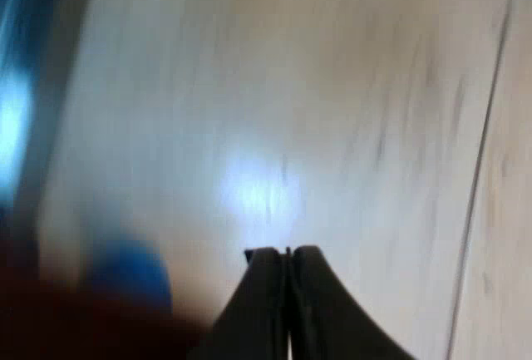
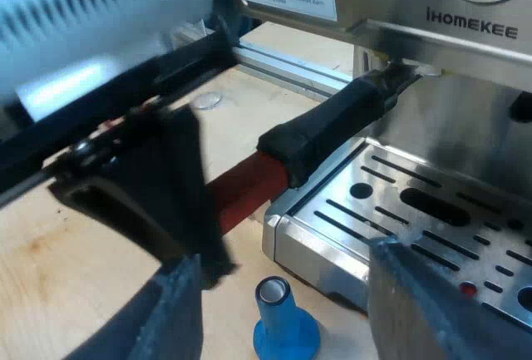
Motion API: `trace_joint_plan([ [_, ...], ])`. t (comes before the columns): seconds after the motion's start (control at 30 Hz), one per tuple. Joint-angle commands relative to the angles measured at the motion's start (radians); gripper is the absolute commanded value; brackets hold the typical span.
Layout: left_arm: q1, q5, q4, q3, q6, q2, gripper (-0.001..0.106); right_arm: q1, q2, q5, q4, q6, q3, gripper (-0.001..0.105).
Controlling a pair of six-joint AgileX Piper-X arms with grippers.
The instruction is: Put the handle in the coffee machine
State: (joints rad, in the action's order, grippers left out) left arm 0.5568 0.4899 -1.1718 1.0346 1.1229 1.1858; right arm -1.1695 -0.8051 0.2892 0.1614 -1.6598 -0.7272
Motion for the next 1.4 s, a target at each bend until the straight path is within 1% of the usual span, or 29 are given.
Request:
trace_joint_plan([
  [0.03,0.006,0.037,0.064,0.010,-0.006,-0.010,0.000,0.000,0.009,0.005,0.001,0.001,-0.006,0.048],
  [0.13,0.006,0.037,0.088,0.010,-0.006,-0.010,0.000,0.000,0.009,0.005,0.001,0.001,-0.006,0.048],
  [0.2,0.006,0.037,0.082,0.010,-0.006,-0.010,0.000,0.000,0.009,0.005,0.001,0.001,-0.004,0.048],
  [0.33,0.006,0.039,0.028,0.010,-0.070,-0.013,0.000,0.000,0.009,0.007,0.001,0.001,-0.005,0.048],
  [0.47,0.006,0.048,-0.009,0.010,-0.107,-0.044,0.000,0.000,0.009,0.007,0.001,0.001,0.003,0.048],
  [0.5,0.006,0.050,-0.008,0.010,-0.107,-0.049,0.000,0.000,0.009,0.007,0.001,0.001,0.004,0.048],
  [0.67,0.006,0.140,-0.003,0.010,-0.112,-0.127,0.000,0.000,0.009,0.007,0.001,0.001,0.006,0.048],
  [0.8,0.006,0.141,-0.006,0.010,-0.112,-0.190,0.000,0.000,0.009,0.007,0.004,0.001,0.006,0.048],
  [0.83,0.006,0.124,-0.006,0.010,-0.112,-0.211,0.000,0.000,0.009,0.005,0.004,0.001,0.006,0.048],
  [0.93,0.004,0.032,-0.016,0.010,-0.112,-0.248,0.000,0.000,0.009,-0.016,0.004,0.001,0.006,0.049],
  [1.1,-0.031,-0.016,-0.049,0.010,-0.112,-0.257,0.000,0.000,0.009,-0.040,0.004,0.001,0.006,0.049],
  [1.2,-0.068,-0.063,-0.043,0.010,-0.134,-0.257,0.000,0.000,0.009,-0.040,0.004,0.001,0.006,0.049],
  [1.23,-0.081,-0.093,-0.033,0.010,-0.141,-0.257,0.000,0.000,0.009,-0.040,0.004,0.001,0.006,0.049],
  [1.27,-0.092,-0.110,-0.027,0.010,-0.150,-0.252,0.000,0.000,0.009,-0.040,0.004,0.001,0.006,0.049],
  [1.33,-0.111,-0.112,-0.026,0.010,-0.173,-0.234,0.000,0.000,0.009,-0.040,0.004,0.001,0.006,0.049],
  [1.4,-0.126,-0.112,-0.026,0.010,-0.178,-0.209,0.000,0.000,0.009,-0.040,0.004,0.001,0.006,0.049],
])
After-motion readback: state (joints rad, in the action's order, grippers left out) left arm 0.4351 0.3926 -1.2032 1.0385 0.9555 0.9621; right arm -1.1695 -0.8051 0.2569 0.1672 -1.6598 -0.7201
